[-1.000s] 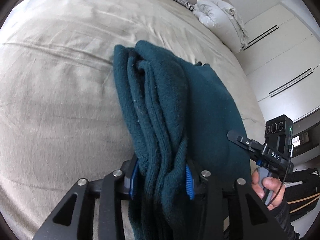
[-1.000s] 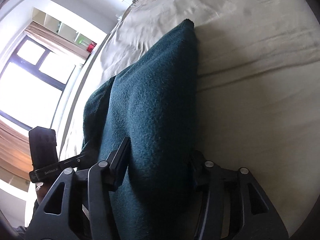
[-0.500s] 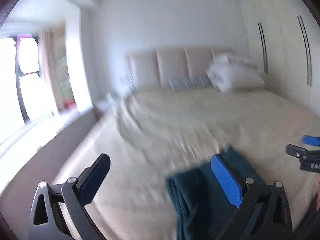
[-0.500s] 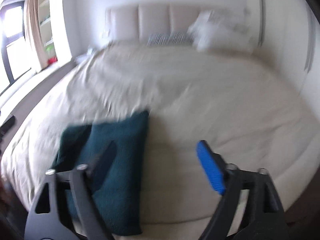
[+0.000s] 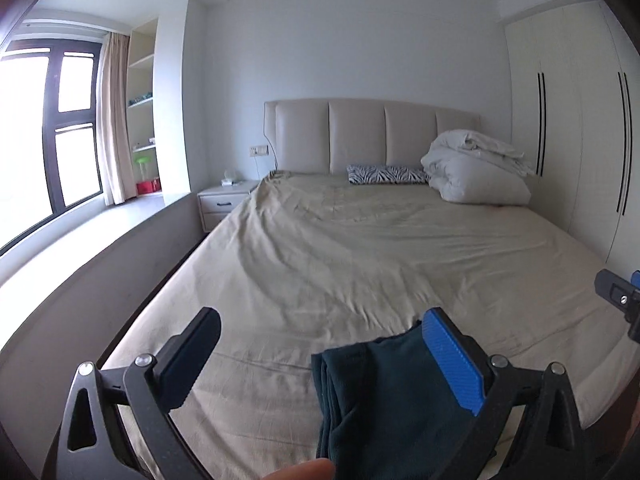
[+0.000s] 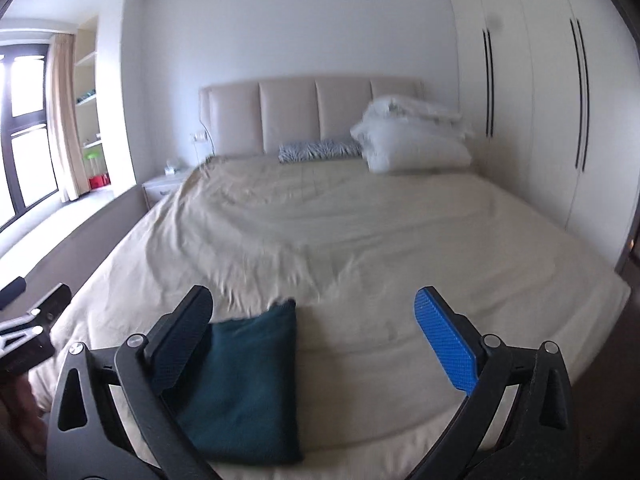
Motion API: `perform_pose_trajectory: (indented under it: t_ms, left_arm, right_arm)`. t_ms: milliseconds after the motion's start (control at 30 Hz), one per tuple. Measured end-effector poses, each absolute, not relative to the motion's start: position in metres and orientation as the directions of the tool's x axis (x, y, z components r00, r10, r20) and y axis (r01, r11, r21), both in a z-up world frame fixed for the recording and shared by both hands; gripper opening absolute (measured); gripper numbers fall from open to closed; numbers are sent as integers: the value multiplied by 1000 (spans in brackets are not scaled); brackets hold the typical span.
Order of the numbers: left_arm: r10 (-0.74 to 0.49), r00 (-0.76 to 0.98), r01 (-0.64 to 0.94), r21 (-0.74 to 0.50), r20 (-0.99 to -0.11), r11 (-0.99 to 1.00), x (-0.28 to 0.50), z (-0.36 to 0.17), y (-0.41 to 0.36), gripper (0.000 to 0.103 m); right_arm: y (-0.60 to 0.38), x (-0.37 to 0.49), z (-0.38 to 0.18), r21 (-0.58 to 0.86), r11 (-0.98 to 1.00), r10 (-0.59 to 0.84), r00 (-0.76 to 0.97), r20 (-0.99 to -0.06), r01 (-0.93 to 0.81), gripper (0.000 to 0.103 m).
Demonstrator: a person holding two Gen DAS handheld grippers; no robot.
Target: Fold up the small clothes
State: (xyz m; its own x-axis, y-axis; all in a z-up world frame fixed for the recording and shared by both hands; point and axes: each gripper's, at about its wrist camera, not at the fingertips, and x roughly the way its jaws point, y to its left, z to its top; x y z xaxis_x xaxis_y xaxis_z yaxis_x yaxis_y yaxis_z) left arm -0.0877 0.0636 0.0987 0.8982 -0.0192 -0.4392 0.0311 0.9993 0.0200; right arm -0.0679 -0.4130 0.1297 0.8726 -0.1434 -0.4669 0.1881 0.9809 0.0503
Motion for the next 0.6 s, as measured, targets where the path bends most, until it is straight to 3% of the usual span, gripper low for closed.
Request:
perform_pose_trajectory:
  t_ms: [233, 600]
  left_arm:
    - [-61, 830, 58, -23, -554, 998, -89, 65, 62, 103]
    - [-39, 808, 45, -5, -588, 999, -89, 54, 66, 103]
  right_arm:
    - [-403, -74, 116, 39, 974, -169, 835, -524, 221, 103]
    - [-391, -58, 88, 19, 976, -174, 820, -545, 219, 103]
